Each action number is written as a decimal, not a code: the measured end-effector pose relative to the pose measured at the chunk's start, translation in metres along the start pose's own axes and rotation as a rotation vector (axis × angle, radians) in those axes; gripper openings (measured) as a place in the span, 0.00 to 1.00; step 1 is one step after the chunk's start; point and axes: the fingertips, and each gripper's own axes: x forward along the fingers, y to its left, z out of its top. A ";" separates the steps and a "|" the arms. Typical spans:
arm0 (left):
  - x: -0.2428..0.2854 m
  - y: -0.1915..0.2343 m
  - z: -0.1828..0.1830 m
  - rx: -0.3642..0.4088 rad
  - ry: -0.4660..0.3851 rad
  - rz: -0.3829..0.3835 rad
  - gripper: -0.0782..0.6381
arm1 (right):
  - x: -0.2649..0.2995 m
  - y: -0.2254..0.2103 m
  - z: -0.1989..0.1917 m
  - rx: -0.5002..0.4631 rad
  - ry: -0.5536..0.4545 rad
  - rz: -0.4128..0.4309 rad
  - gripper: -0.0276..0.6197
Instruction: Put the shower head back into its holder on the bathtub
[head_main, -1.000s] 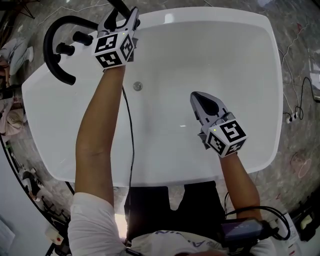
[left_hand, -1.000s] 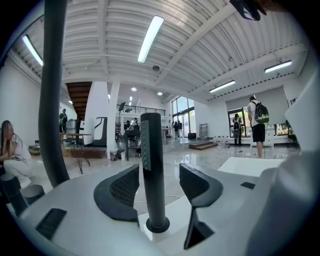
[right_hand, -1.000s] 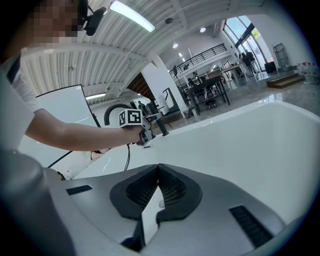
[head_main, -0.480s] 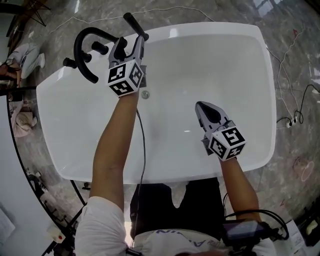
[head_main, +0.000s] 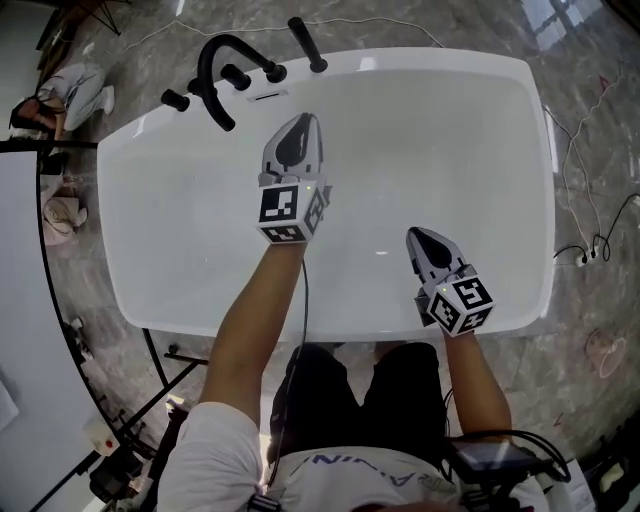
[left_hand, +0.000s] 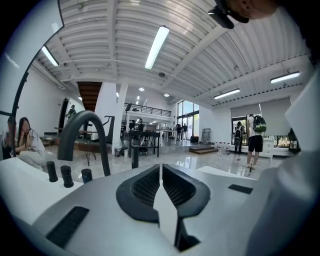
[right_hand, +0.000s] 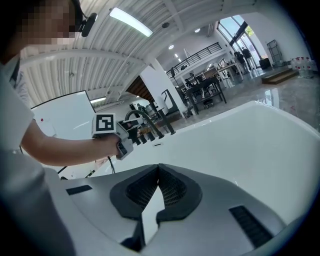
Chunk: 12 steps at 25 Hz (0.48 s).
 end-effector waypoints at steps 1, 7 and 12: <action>-0.015 -0.007 -0.003 0.008 0.007 -0.004 0.15 | -0.007 0.000 -0.006 0.006 0.005 -0.007 0.06; -0.092 -0.013 -0.004 0.032 0.038 0.047 0.13 | -0.035 0.007 -0.016 0.062 0.007 -0.020 0.06; -0.155 -0.023 0.013 0.047 0.048 0.071 0.13 | -0.054 0.024 -0.017 0.063 0.010 0.003 0.06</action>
